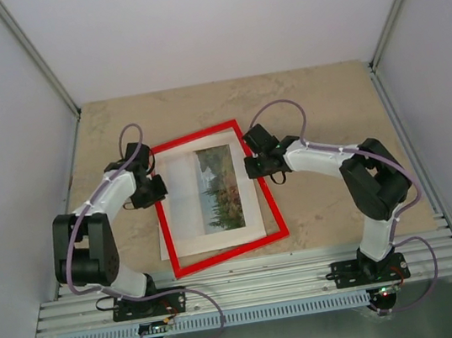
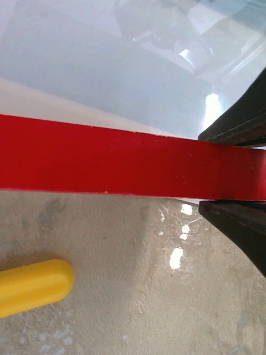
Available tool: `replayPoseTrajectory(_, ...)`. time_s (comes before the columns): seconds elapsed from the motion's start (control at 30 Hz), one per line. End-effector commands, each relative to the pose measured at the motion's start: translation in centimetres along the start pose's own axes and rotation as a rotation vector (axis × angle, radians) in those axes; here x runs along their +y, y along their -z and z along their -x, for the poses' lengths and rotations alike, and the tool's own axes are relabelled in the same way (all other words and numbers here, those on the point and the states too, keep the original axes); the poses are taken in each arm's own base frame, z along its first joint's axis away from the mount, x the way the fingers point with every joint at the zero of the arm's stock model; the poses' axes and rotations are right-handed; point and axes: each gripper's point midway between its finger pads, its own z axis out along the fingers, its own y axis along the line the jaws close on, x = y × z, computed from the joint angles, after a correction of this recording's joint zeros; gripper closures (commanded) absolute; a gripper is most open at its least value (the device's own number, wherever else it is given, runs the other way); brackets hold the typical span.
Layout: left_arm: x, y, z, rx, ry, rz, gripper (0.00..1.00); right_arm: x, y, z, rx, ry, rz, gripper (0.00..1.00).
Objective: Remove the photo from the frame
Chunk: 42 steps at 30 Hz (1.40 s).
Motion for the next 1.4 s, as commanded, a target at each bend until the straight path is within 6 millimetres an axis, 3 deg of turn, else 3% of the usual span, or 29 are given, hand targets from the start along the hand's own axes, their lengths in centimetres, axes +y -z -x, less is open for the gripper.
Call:
replayPoseTrajectory(0.0, -1.4, 2.3, 1.2, -0.05, 0.043, -0.075, 0.83, 0.7, 2.9, 3.4, -0.104, -0.018, 0.037, 0.84)
replayPoseTrajectory(0.17, -4.7, 4.4, 1.9, -0.082, -0.002, -0.133, 0.87, -0.9, 3.8, 4.0, -0.107, 0.004, 0.004, 0.86)
replayPoseTrajectory(0.33, -9.5, 6.2, 2.6, -0.097, -0.03, -0.253, 0.89, -3.9, 5.6, 4.9, -0.138, 0.026, -0.051, 0.88)
replayPoseTrajectory(0.43, -13.1, 6.7, 2.7, -0.102, -0.043, -0.334, 0.92, -6.6, 6.5, 5.6, -0.154, 0.046, -0.082, 0.88)
replayPoseTrajectory(0.67, -21.8, 6.1, 1.3, -0.019, -0.054, -0.564, 0.97, -13.4, 7.2, 6.1, -0.126, 0.132, -0.217, 0.91)
replayPoseTrajectory(0.83, -27.2, 5.5, 0.0, 0.046, -0.085, -0.666, 0.99, -18.7, 6.9, 5.6, -0.094, 0.073, -0.33, 0.92)
replayPoseTrajectory(1.2, -35.8, 3.8, -2.8, 0.14, -0.146, -0.745, 1.0, -28.7, 6.3, 5.3, -0.111, 0.014, -0.51, 0.89)
replayPoseTrajectory(1.37, -38.7, 3.3, -4.1, 0.161, -0.186, -0.756, 1.0, -31.8, 6.6, 5.9, -0.15, 0.047, -0.544, 0.85)
